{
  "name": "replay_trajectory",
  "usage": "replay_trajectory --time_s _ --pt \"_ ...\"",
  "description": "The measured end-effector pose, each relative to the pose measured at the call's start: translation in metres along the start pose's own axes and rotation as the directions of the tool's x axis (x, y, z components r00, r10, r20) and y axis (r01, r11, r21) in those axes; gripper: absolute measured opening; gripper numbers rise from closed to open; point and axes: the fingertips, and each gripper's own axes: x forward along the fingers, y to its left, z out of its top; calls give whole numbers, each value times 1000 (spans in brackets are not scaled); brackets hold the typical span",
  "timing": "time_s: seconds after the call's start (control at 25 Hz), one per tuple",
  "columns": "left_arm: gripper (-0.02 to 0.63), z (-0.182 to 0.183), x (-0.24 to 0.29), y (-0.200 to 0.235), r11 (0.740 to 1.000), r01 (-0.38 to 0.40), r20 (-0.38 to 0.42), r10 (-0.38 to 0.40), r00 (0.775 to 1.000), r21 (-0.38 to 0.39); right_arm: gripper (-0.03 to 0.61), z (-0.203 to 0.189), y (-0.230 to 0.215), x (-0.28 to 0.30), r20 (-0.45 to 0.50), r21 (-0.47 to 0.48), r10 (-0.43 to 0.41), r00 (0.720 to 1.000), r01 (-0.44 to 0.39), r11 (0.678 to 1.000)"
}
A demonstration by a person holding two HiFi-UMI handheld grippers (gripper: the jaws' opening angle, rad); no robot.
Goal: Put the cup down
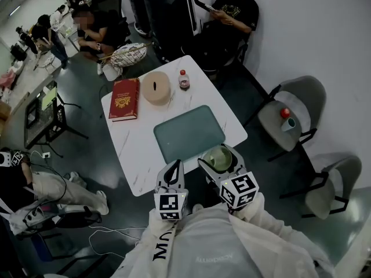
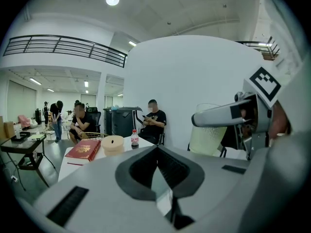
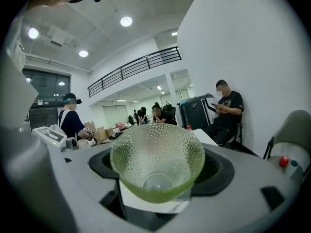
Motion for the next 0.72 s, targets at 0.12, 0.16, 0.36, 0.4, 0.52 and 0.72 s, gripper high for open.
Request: replay_trajectory --time_s 0.12,0.16,0.36,0.4,0.52,0.72 --pt "11 8 19 7 1000 -6 1 6 1000 -4 400 9 -10 17 -10 -4 9 1000 -9 1000" --pt "11 9 22 10 1000 -9 0 9 1000 -4 400 11 -12 21 -13 -6 12 1000 -12 1000" --pt "11 7 30 14 999 -27 3 27 1000 -19 400 12 -18 29 -23 -33 17 1000 -18 999" --pt "11 6 33 15 999 -32 4 32 999 -25 400 12 -20 31 -24 -38 19 1000 -20 999" --pt "11 9 42 17 999 -41 5 42 999 -27 400 16 -27 38 -30 -42 28 999 -29 999" --pt "11 14 62 22 997 -64 -6 64 998 -36 400 23 -45 53 -39 -38 42 998 -43 998"
